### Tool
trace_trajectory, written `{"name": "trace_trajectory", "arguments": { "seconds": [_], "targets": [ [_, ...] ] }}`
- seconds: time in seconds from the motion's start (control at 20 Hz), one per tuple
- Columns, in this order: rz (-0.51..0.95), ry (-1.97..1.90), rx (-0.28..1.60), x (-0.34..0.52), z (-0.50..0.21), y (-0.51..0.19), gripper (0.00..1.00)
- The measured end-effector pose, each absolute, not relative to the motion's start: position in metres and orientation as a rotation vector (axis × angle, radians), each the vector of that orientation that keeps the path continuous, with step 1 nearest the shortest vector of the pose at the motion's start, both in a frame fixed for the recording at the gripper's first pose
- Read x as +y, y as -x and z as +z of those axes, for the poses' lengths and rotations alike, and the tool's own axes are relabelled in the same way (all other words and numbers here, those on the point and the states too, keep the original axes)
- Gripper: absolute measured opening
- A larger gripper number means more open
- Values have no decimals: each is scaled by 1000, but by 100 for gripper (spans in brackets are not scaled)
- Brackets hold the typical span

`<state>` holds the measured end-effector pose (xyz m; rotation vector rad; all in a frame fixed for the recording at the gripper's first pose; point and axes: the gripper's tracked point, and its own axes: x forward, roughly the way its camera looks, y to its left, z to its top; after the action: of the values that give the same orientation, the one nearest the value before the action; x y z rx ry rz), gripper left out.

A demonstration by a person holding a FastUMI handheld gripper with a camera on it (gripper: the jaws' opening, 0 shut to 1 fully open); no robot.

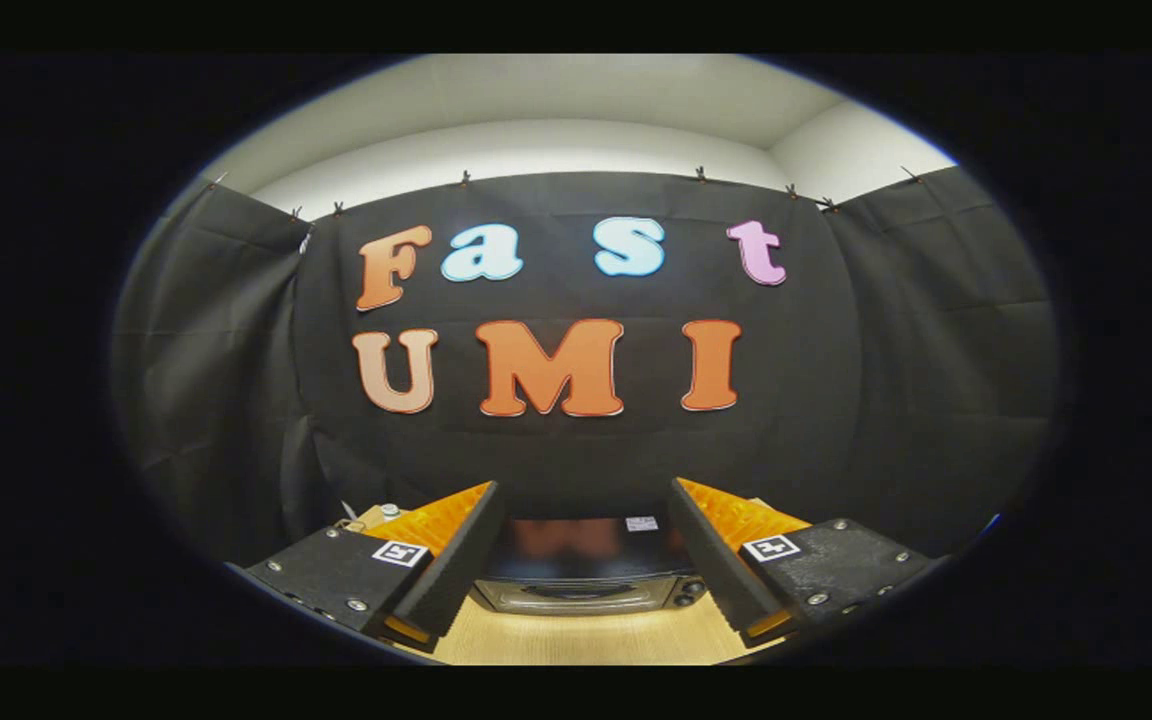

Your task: Open the toaster oven, put the food inside, and close the toaster oven door.

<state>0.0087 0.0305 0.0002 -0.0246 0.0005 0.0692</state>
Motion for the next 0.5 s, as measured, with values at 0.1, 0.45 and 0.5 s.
{"name": "trace_trajectory", "arguments": {
  "seconds": [0.1, 0.45, 0.5],
  "targets": [
    [71, 29, 9, 32, -3, -11, 99],
    [80, 31, 22, 37, -10, -16, 99],
    [77, 30, 25, 36, -13, -18, 99]
  ]
}}
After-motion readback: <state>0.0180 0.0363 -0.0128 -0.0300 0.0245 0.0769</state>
